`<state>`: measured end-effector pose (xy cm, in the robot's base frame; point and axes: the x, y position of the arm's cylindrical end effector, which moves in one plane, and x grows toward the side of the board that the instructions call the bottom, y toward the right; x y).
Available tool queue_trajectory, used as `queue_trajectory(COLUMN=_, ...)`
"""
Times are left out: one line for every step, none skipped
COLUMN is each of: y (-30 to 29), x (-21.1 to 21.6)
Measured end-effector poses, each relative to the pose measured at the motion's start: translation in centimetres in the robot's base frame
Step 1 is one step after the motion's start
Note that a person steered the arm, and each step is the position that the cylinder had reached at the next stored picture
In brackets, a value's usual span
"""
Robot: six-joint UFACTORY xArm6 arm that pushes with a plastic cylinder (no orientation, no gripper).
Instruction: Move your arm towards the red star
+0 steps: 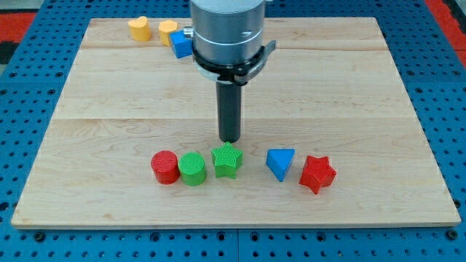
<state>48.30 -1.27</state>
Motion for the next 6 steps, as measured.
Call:
queue_trajectory(y=0.2, x=1.5)
queue_trajectory(y=0.7, x=2.2)
queue_trajectory(y=6.7, x=0.6)
queue_trajectory(y=9.4, x=0.3)
queue_trajectory(y=19.6, x=1.8)
queue_trajectory(y=25.5, x=5.4)
